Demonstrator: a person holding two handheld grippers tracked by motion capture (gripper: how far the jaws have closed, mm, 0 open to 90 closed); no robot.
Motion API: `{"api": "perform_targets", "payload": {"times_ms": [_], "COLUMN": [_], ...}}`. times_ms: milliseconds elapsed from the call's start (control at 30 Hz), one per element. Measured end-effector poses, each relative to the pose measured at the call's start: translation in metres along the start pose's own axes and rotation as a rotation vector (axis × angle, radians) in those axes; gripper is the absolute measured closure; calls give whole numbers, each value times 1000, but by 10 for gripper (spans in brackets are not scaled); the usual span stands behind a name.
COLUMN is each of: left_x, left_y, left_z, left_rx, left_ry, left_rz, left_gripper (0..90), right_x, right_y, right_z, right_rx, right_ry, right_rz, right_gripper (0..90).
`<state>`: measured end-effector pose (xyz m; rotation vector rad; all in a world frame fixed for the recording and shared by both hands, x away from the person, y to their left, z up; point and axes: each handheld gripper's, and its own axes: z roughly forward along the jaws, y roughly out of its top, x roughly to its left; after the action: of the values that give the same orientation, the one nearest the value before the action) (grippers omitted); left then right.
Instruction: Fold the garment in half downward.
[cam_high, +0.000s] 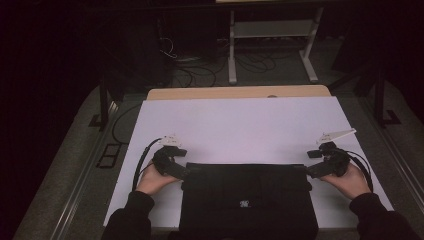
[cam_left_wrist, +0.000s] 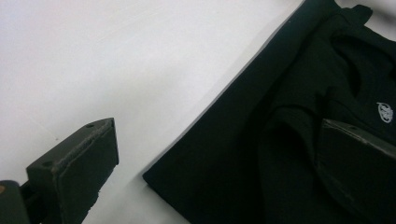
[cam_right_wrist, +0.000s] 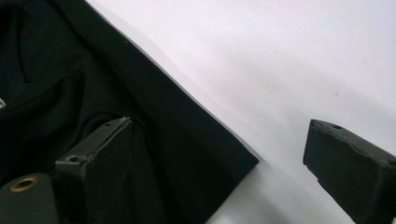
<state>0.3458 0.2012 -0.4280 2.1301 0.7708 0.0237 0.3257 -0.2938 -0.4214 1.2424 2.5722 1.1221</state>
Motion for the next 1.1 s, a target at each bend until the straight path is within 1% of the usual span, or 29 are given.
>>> {"api": "perform_targets", "payload": {"times_ms": [100,267,333,433,500,667,800,867,900,1000,1100], "left_x": [2,7,8,9,9,10,12,13,14,15,16], "left_y": [-4,-8,-9,-9,-8,-8,-10,-10,-10,-10,-11], "left_z": [4,7,8,9,9,11,13,11,10,9,8], "left_rx": [27,47,49,61,69,77,91,87,85,79,75], "left_ry": [-2,-1,-4,-10,-7,-1,-2,1,0,3,1], "left_rz": [-4,-16,-18,-26,-16,-15,-14,-16,-21,-24,-23], "left_gripper": [0,0,0,0,0,0,60,90,121,162,240], "right_x": [-5,-10,-13,-15,-16,-18,-18,-18,-18,-18,-19], "right_y": [-2,-4,-5,-7,-8,-10,-10,-10,-10,-10,-10], "right_z": [3,6,6,6,6,8,10,10,10,12,14], "right_rx": [17,28,30,34,33,46,57,57,56,61,68], "right_ry": [-15,-21,-9,-5,2,3,3,7,10,8,5], "right_rz": [5,16,18,25,23,17,0,-5,-6,-7,-10], "right_gripper": [88,104,132,150,180,212,261,287,299,331,353]}}
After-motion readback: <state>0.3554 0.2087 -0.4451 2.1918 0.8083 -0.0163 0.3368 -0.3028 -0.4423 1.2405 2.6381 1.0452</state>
